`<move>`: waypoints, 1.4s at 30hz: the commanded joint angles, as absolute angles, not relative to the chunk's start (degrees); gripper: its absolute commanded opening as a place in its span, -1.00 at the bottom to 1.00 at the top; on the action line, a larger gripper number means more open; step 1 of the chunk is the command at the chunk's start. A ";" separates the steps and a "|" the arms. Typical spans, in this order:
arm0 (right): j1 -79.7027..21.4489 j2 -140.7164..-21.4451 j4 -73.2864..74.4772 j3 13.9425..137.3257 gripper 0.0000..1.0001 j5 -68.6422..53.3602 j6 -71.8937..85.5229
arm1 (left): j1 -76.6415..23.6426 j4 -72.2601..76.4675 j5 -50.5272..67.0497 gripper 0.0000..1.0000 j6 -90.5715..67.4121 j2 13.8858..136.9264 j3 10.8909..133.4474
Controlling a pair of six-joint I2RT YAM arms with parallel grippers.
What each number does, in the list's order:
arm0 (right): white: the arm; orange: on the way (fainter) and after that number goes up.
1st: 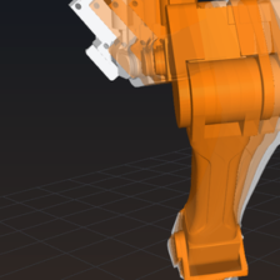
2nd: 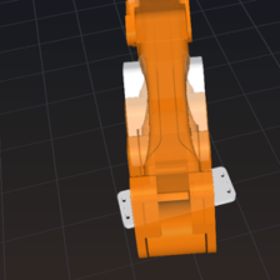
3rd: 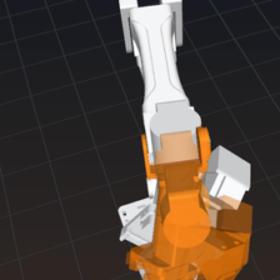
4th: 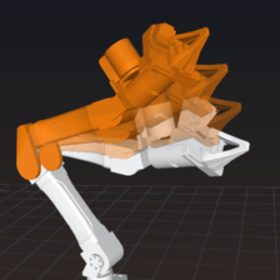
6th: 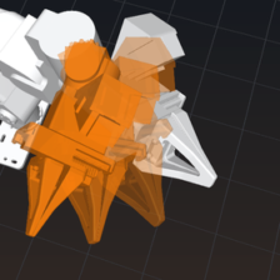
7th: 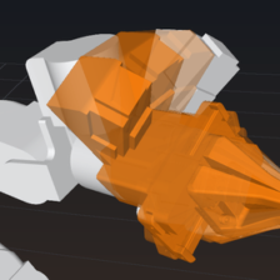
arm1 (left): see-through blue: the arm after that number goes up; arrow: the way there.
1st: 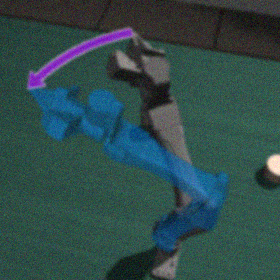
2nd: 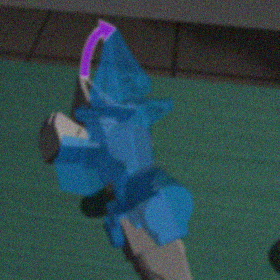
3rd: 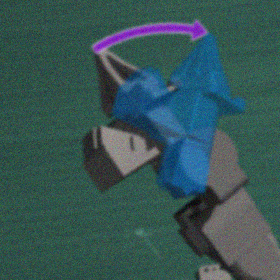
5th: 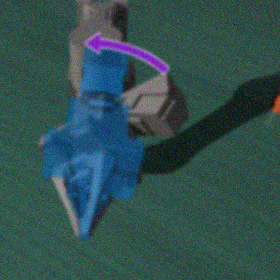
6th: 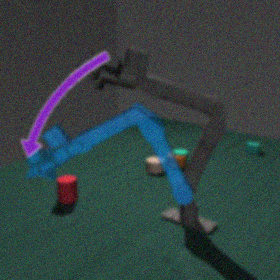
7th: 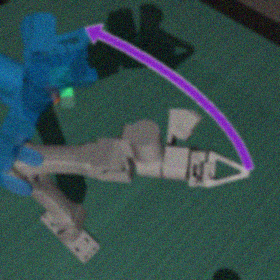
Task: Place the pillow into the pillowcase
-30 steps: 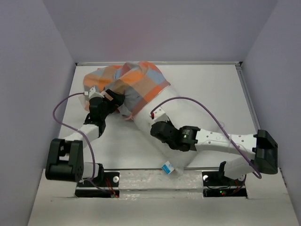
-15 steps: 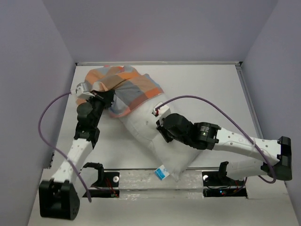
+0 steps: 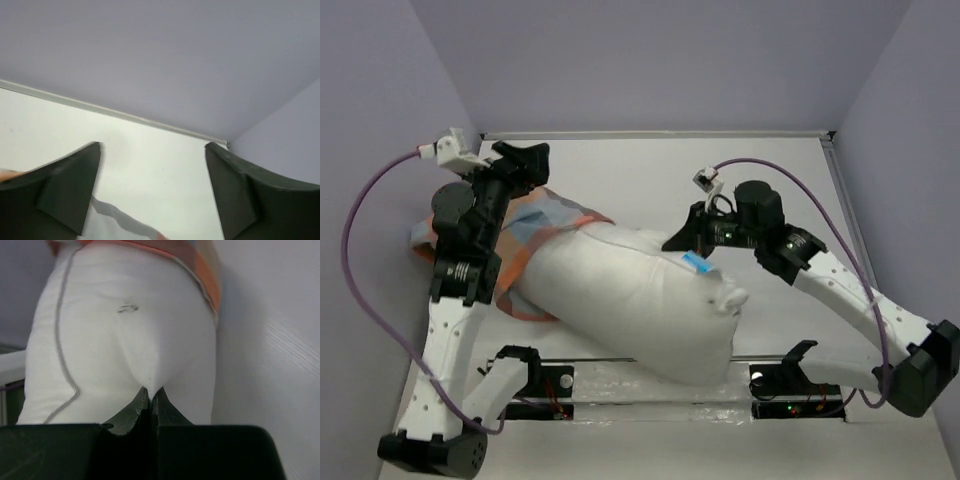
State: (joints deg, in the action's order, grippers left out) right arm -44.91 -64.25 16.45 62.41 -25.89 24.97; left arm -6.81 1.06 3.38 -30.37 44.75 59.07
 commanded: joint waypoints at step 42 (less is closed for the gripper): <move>-41.40 -70.22 10.46 58.89 0.37 -13.62 13.71 | -29.01 -7.03 -29.36 0.61 5.10 86.39 75.23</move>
